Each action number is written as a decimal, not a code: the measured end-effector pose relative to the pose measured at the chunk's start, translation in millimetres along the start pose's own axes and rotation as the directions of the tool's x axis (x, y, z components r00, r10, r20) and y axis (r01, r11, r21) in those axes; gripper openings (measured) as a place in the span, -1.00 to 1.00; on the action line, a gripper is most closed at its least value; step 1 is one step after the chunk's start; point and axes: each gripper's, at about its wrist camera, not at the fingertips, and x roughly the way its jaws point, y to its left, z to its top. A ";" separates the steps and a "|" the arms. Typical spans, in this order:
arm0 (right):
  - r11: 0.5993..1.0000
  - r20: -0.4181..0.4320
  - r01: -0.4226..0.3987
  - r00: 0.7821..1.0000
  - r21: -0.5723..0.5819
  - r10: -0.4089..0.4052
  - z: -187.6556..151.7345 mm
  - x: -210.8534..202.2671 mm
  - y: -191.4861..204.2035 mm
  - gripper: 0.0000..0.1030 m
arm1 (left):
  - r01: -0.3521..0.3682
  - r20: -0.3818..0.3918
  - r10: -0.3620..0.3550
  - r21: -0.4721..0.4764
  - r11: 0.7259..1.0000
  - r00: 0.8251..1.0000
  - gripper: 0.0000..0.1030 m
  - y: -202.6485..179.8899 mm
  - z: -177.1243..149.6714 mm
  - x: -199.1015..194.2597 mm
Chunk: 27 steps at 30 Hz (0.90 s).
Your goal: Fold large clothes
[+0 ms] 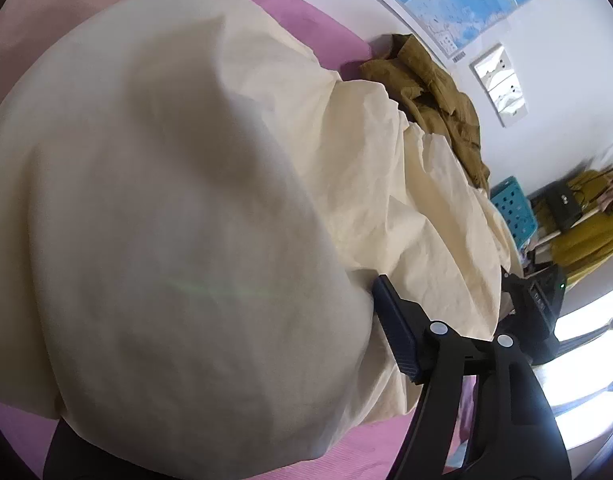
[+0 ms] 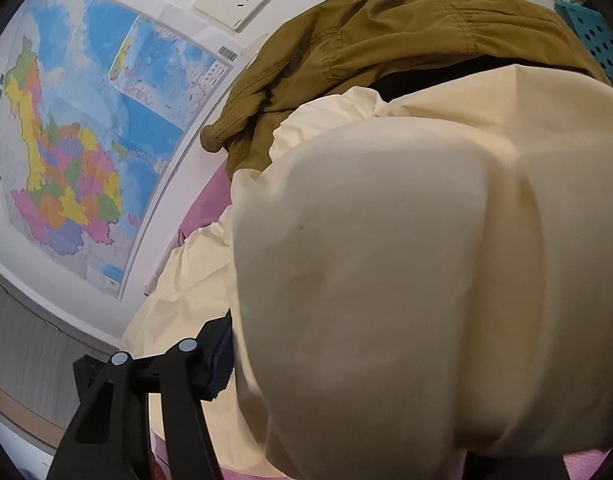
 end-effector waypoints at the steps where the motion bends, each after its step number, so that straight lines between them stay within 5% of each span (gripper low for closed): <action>1: 1.000 -0.004 -0.014 1.000 0.019 0.014 0.6 2.1 -2.9 0.37 | -0.005 -0.002 0.005 0.003 1.000 1.000 0.30 -0.3 -0.2 -0.4; 4: 0.999 -0.009 -0.045 0.999 0.018 0.045 3.8 7.5 1.5 0.74 | -0.009 -0.004 0.009 0.006 1.000 1.000 0.30 -0.5 0.1 0.4; 9: 1.000 -0.013 0.009 1.000 -0.014 -0.009 4.8 16.9 12.6 0.86 | 0.000 -0.008 0.000 0.001 1.000 1.000 0.34 0.8 1.3 3.3; 14: 0.998 -0.028 0.049 0.998 -0.026 -0.049 6.3 14.0 9.0 0.36 | 0.011 -0.014 -0.011 0.008 1.000 1.000 0.43 -0.2 4.0 6.5; 20: 1.000 -0.053 -0.008 0.999 0.009 0.009 7.9 8.8 -1.7 -0.21 | 0.055 -0.015 -0.055 0.008 0.998 0.998 0.70 -0.8 7.1 10.4; 24: 0.999 -0.051 -0.037 0.998 0.014 0.038 8.5 8.7 -0.7 -0.22 | 0.119 -0.014 -0.120 -0.033 0.992 0.993 0.89 4.0 10.5 12.9; 27: 0.995 -0.056 -0.088 0.994 0.046 0.090 9.1 11.9 -5.8 0.10 | 0.109 -0.011 -0.109 -0.033 0.994 0.994 0.88 2.2 10.5 14.1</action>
